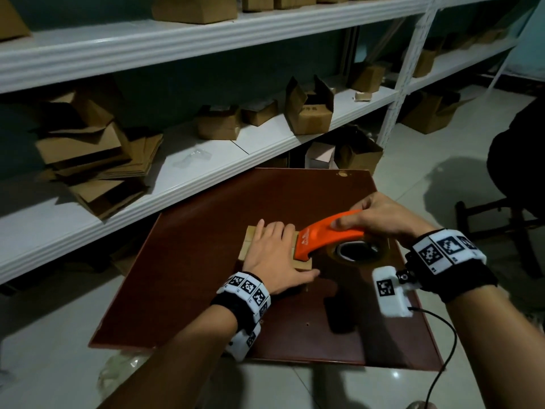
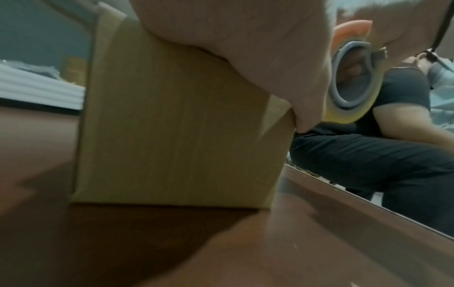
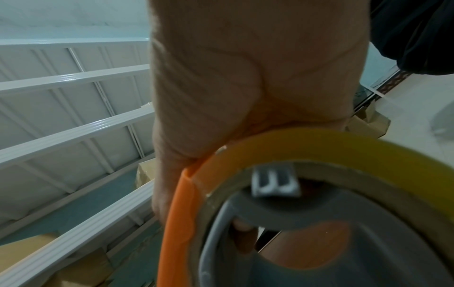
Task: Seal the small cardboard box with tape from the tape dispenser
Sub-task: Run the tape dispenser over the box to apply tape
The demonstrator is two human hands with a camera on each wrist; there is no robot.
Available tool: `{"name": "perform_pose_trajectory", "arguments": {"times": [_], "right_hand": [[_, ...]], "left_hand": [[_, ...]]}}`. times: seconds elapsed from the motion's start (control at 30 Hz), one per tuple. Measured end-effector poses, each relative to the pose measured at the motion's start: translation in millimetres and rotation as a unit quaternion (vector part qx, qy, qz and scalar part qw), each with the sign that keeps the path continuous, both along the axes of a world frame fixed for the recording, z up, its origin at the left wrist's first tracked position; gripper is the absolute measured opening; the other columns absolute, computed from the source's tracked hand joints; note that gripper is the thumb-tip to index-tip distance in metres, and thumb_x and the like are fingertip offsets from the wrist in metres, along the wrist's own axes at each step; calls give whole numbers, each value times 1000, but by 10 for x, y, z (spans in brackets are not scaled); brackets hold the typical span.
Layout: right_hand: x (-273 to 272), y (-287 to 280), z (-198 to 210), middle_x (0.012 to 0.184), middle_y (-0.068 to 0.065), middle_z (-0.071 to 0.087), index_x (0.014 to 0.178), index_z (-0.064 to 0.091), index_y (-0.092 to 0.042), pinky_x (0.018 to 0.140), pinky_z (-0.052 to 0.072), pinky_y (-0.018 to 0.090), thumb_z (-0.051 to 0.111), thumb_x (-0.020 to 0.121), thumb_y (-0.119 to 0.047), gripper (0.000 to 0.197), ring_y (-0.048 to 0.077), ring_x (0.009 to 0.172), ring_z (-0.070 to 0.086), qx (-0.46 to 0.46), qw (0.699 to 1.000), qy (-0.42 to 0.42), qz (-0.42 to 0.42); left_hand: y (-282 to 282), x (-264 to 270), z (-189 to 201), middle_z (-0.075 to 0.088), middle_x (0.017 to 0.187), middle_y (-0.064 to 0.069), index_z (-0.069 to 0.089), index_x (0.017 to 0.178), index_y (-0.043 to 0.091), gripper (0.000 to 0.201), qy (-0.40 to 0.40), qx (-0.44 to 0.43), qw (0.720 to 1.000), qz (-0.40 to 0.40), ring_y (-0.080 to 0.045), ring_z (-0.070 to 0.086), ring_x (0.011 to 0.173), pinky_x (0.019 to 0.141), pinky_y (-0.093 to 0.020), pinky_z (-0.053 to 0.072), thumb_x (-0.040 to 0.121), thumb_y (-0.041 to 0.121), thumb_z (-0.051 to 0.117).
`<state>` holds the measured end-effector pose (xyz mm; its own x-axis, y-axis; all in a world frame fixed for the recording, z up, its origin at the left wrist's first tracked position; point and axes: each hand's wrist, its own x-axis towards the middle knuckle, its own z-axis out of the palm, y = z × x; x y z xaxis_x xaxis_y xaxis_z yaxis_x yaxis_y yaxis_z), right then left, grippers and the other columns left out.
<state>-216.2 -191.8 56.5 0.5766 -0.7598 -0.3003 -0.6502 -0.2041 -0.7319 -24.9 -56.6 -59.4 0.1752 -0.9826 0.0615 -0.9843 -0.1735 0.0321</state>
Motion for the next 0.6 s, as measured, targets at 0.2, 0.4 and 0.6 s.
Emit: {"name": "perform_pose_trajectory", "arguments": {"times": [0.2, 0.4, 0.6], "right_hand": [[100, 86, -68, 72, 6, 74, 85, 80, -5, 70, 53, 30, 83, 76, -49, 45, 15, 67, 67, 37, 999, -3, 31], [263, 187, -124, 76, 4, 76, 96, 80, -2, 69, 52, 29, 80, 77, -57, 59, 15, 68, 68, 39, 999, 3, 32], [299, 261, -142, 61, -1, 68, 65, 71, -17, 65, 48, 29, 84, 68, -63, 48, 14, 58, 62, 60, 998, 10, 26]], "left_hand": [[22, 208, 76, 56, 131, -2, 50, 136, 19, 93, -8, -2, 1000, 2, -29, 50, 124, 118, -47, 32, 70, 84, 46], [87, 442, 21, 58, 132, 1, 54, 137, 20, 88, 21, -39, 998, -40, -24, 53, 129, 124, -42, 28, 71, 78, 51], [117, 462, -11, 56, 141, 4, 50, 145, 22, 100, 37, -45, 998, -32, -19, 49, 138, 130, -45, 20, 75, 93, 48]]}}
